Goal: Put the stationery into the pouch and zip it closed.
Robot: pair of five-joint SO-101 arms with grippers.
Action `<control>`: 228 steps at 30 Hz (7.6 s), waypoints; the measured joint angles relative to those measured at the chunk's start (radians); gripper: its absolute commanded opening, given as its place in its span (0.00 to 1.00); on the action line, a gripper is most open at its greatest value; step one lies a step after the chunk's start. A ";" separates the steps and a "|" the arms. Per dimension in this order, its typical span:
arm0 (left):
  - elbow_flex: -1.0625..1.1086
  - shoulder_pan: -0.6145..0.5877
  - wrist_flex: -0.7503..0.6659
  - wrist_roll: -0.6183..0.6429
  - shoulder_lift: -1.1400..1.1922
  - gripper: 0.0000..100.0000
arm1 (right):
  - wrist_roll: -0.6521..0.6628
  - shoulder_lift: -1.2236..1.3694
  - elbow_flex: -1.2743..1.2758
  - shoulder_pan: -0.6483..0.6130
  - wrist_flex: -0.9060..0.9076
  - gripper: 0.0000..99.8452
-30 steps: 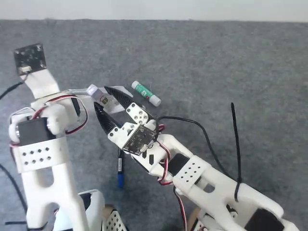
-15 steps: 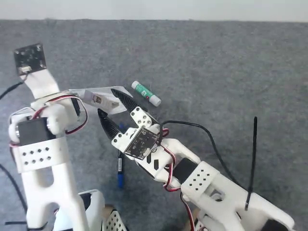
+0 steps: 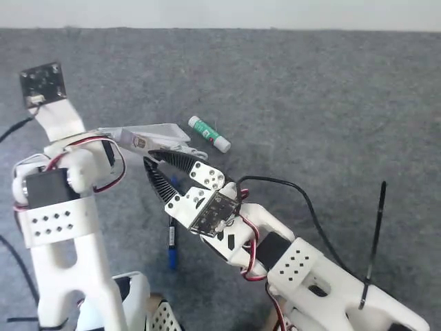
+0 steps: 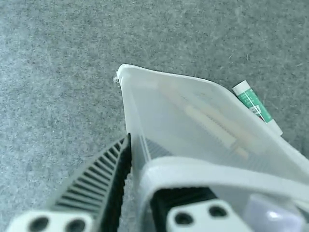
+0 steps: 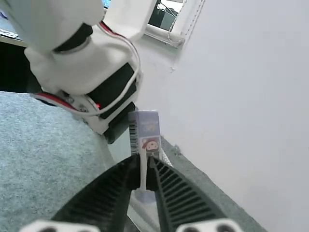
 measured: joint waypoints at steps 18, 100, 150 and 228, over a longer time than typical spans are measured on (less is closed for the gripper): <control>0.002 0.003 0.000 0.000 0.000 0.01 | 0.000 0.279 -0.170 0.089 0.008 0.01; 0.038 -0.345 -0.051 0.008 0.000 0.01 | -0.081 0.827 -0.726 0.382 0.640 0.22; 0.038 -0.344 -0.051 0.008 0.000 0.01 | 0.055 1.525 -1.637 0.388 1.405 0.01; 0.038 -0.344 -0.051 0.009 0.000 0.01 | 0.152 1.370 -1.761 0.330 1.966 0.01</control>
